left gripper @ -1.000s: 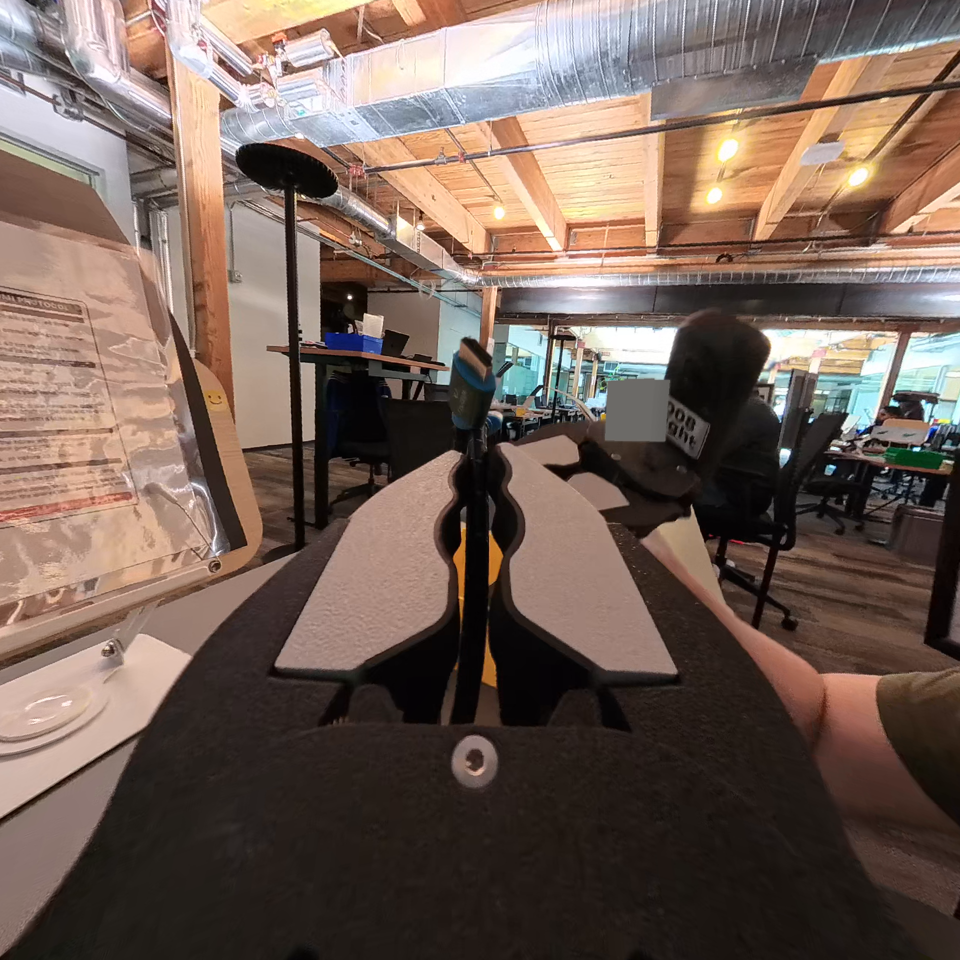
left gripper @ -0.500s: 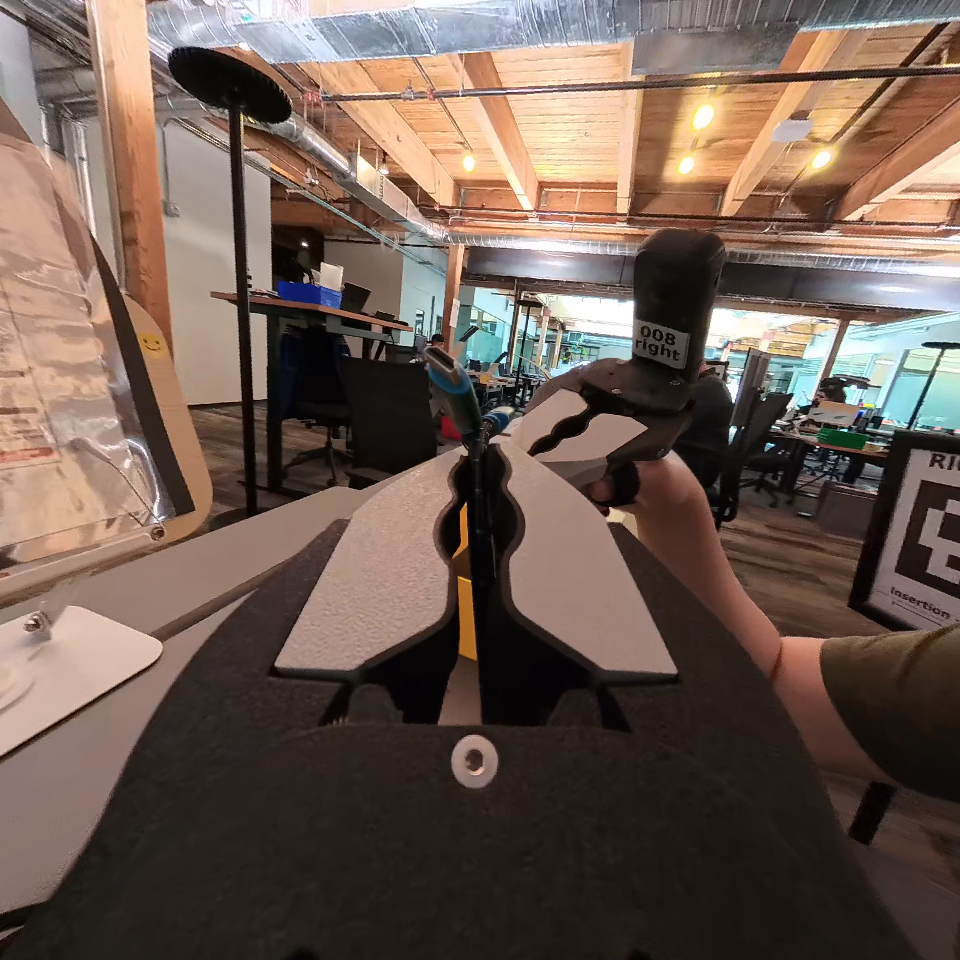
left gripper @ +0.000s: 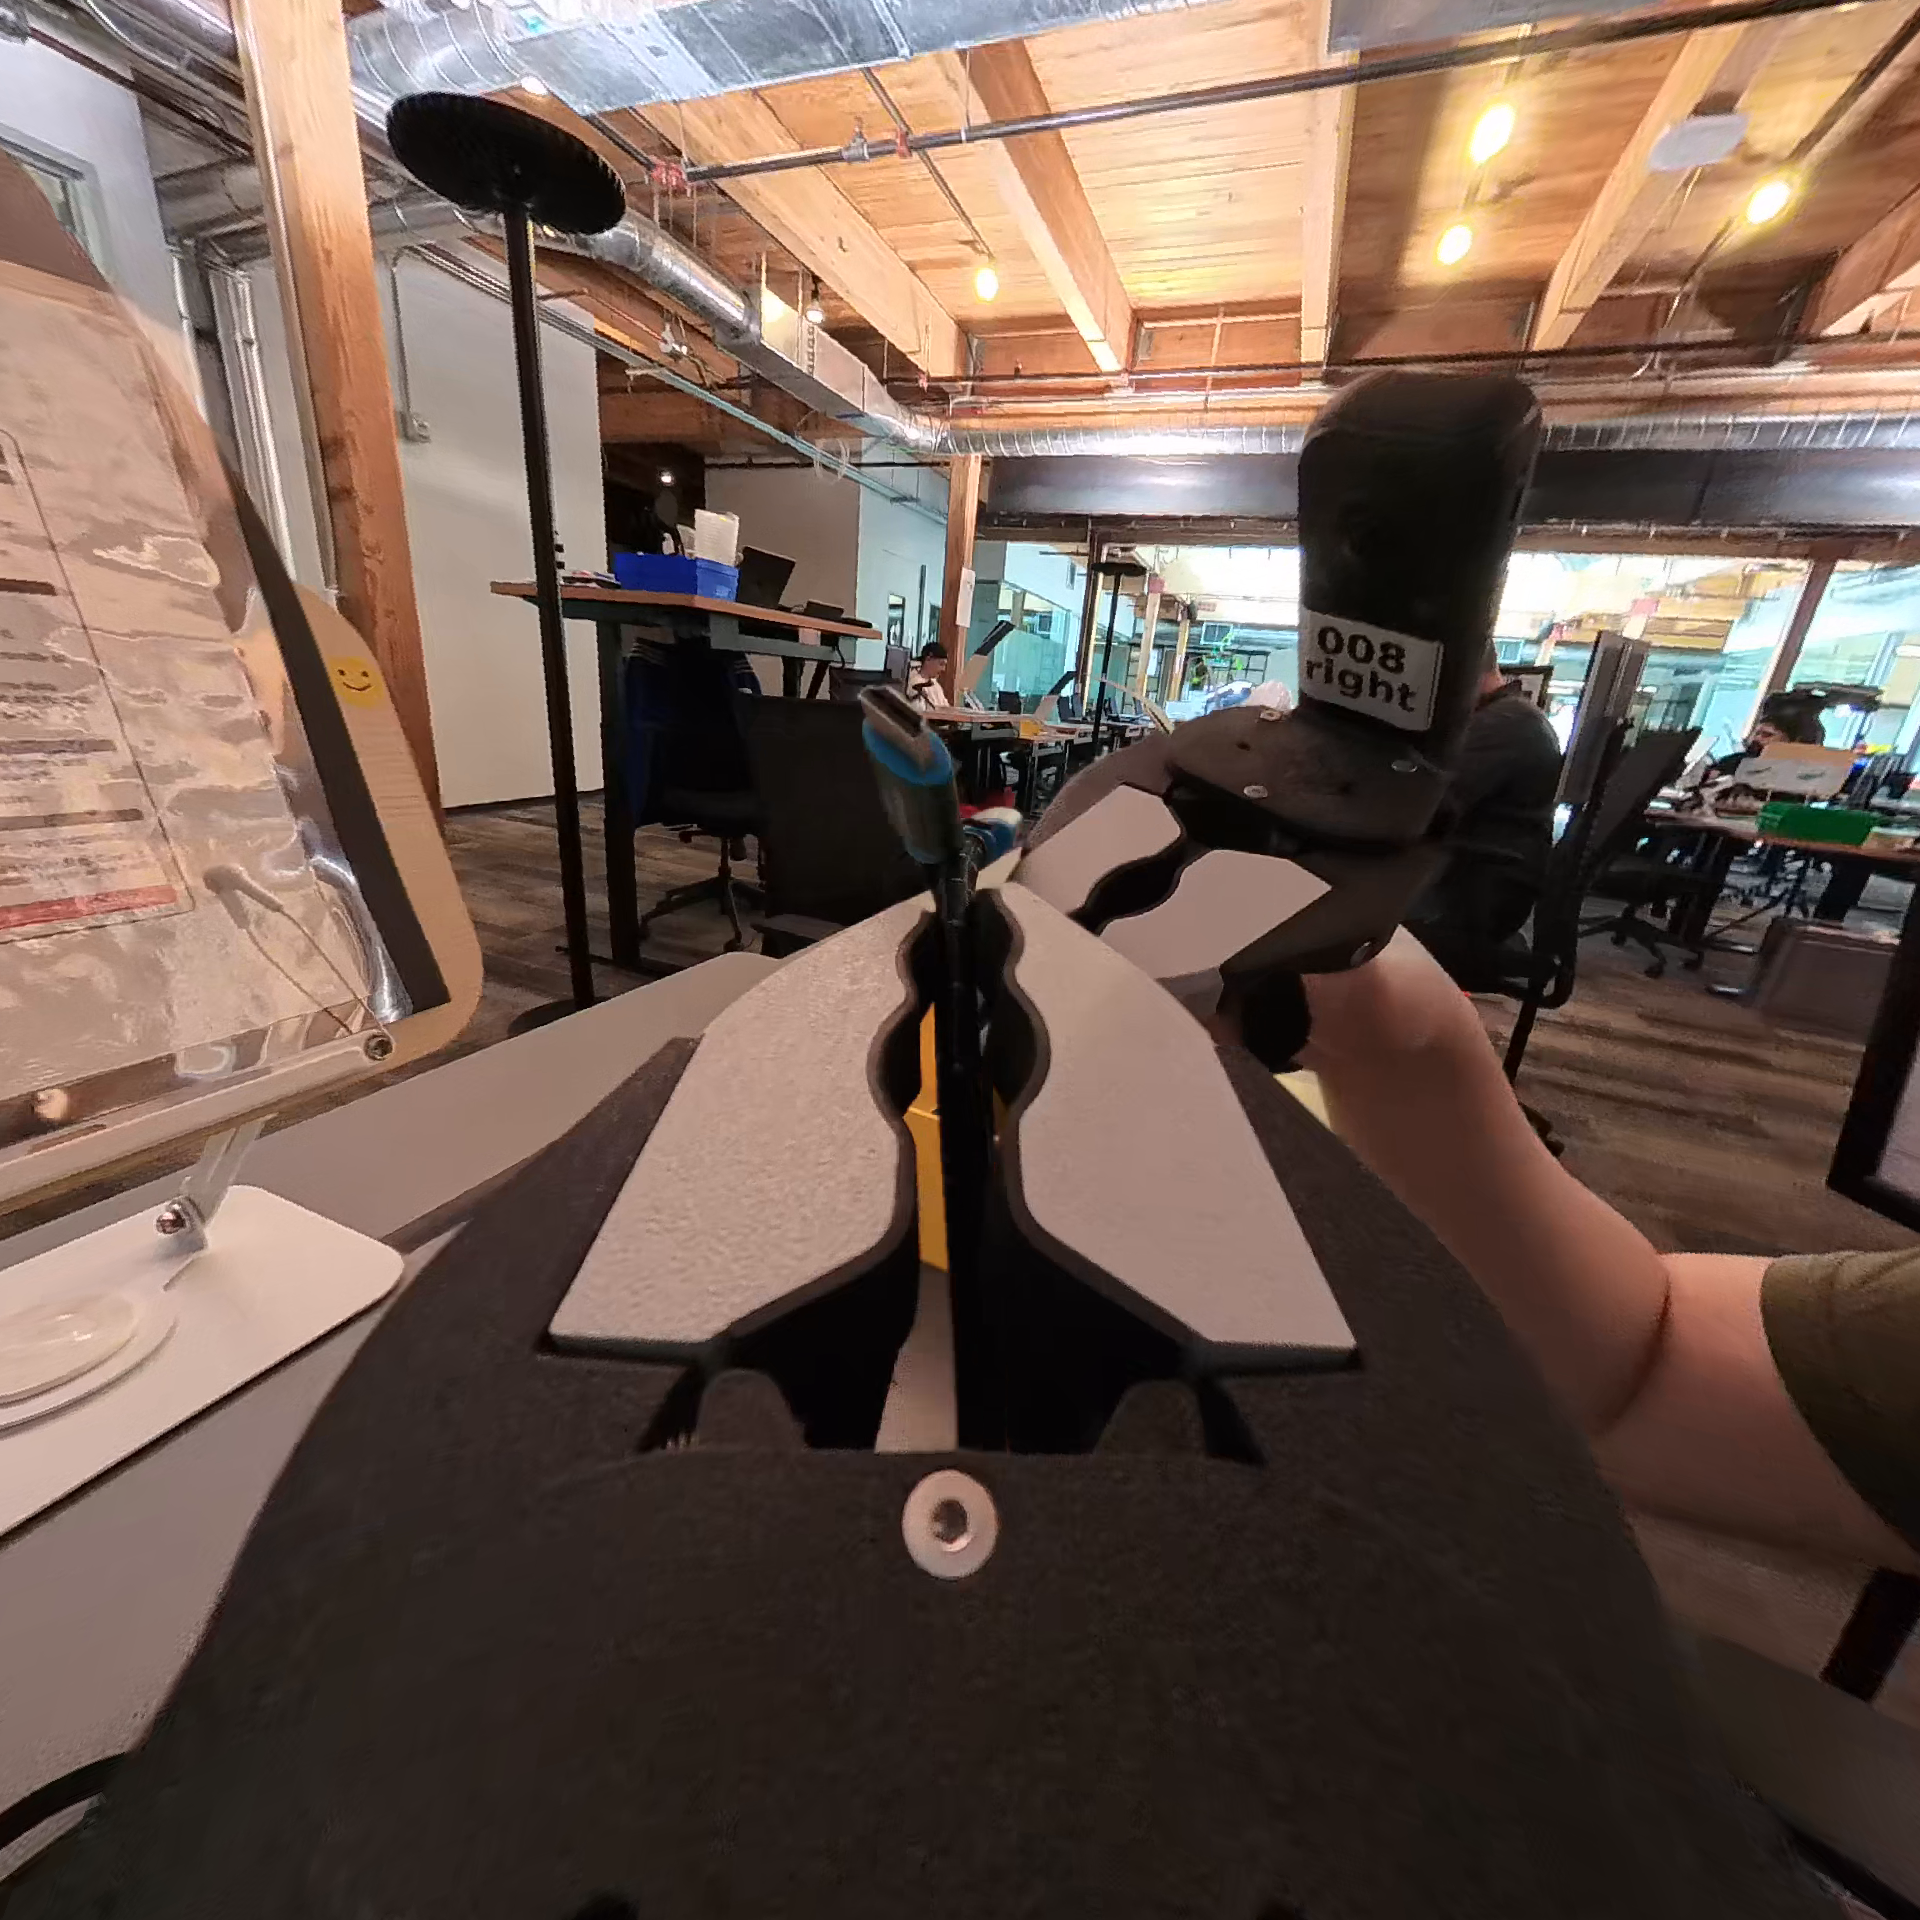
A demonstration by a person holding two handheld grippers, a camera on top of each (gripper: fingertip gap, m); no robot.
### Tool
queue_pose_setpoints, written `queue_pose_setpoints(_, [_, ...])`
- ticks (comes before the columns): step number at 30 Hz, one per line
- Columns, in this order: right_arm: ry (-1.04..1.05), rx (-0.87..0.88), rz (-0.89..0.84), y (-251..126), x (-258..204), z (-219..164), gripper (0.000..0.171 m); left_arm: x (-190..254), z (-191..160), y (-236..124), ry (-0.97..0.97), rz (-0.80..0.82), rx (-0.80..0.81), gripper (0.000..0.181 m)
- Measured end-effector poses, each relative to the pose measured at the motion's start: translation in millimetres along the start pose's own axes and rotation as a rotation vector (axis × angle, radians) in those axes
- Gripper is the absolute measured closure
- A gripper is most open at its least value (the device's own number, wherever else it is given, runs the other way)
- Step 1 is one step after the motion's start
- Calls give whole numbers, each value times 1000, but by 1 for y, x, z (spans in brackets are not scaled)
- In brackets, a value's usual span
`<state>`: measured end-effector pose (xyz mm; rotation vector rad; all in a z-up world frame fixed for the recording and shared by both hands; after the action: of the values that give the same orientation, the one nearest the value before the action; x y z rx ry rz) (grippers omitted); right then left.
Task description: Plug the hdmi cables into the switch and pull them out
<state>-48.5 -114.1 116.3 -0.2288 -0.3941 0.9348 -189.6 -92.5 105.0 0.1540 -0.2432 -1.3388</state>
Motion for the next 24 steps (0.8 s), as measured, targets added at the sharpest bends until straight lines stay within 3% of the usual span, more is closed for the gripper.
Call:
queue_pose_setpoints(8, [-39,134,-233,4,-2,12,170,0,-2,2,-27,2,-11,174])
queue_pose_setpoints(11, [20,93,-253,8,-1,8,171,0,-3,2,-45,-16,-1,174])
queue_pose_setpoints(17, [206,-61,17,28,-1,-10,170,5,-7,6,26,-9,-45,174])
queue_pose_setpoints(20, [166,-134,-8,28,3,-15,170,2,-3,3,-4,-9,-11,174])
queue_pose_setpoints(24, [105,-232,197,17,-9,-19,170,-10,12,-9,-63,2,58,174])
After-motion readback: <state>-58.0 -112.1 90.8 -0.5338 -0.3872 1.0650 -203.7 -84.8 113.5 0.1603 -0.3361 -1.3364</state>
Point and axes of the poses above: each gripper's, where its closed fingertips meet, y out along the fingers, z out of its top, x = y × z across the jaws, the point moved 8 cm from there along -y, back along the fingers
